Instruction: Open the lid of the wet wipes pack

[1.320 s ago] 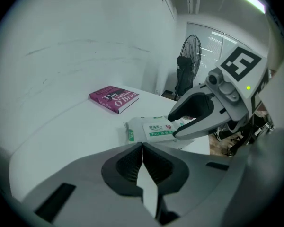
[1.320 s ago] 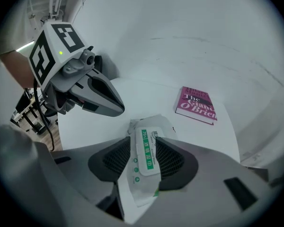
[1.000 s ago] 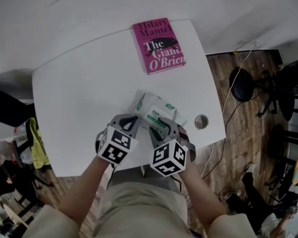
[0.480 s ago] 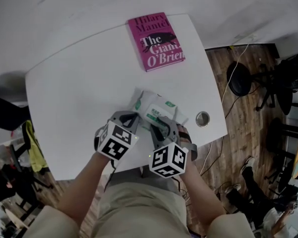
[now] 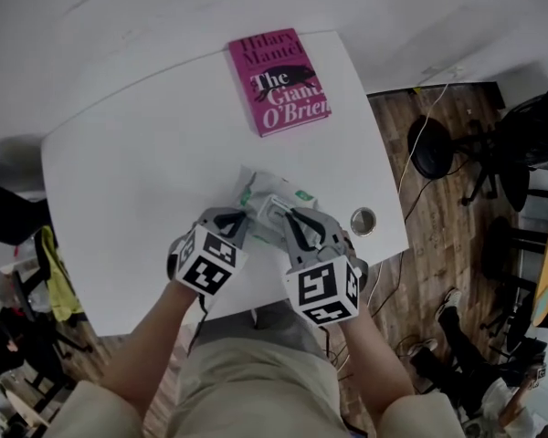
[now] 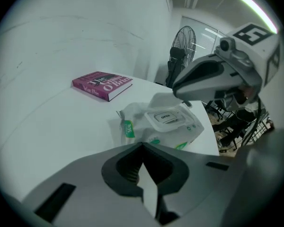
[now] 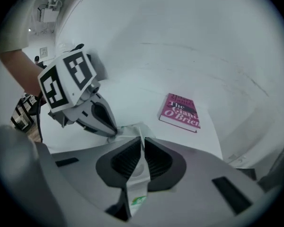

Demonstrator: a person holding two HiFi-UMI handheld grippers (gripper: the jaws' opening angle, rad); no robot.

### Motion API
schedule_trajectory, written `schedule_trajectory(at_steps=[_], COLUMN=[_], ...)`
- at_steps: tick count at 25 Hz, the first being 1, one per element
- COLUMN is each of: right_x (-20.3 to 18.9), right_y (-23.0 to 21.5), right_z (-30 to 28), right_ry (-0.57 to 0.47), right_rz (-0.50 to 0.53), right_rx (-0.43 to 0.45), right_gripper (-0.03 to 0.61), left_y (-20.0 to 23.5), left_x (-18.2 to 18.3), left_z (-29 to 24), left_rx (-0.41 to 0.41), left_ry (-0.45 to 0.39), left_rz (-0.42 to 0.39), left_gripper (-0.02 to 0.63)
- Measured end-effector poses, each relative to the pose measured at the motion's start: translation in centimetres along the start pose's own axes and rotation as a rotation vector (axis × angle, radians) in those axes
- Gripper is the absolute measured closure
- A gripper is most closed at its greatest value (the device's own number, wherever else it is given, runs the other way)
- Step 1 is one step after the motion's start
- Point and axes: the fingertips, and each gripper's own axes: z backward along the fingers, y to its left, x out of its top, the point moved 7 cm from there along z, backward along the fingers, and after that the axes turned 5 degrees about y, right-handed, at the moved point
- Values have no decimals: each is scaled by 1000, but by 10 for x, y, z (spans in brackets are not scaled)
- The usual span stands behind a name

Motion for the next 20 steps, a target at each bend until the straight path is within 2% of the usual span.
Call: schedule_trajectory(at_steps=[5, 14, 20], right_x=[-1, -10, -19], right_y=[-32, -55, -61], right_z=[-4, -30, -48], right_ry=[-8, -16, 21], right_rz=[-57, -129, -176], right_rx=[-13, -58, -53], right_gripper=[535, 506, 500], left_y=[-1, 1, 1], left_x=[0, -2, -4], left_z=[1, 3, 4], left_rx=[1, -14, -20], left_ry=[-9, -47, -81], left_rz=[6, 50, 80], left_gripper=[592, 592, 592])
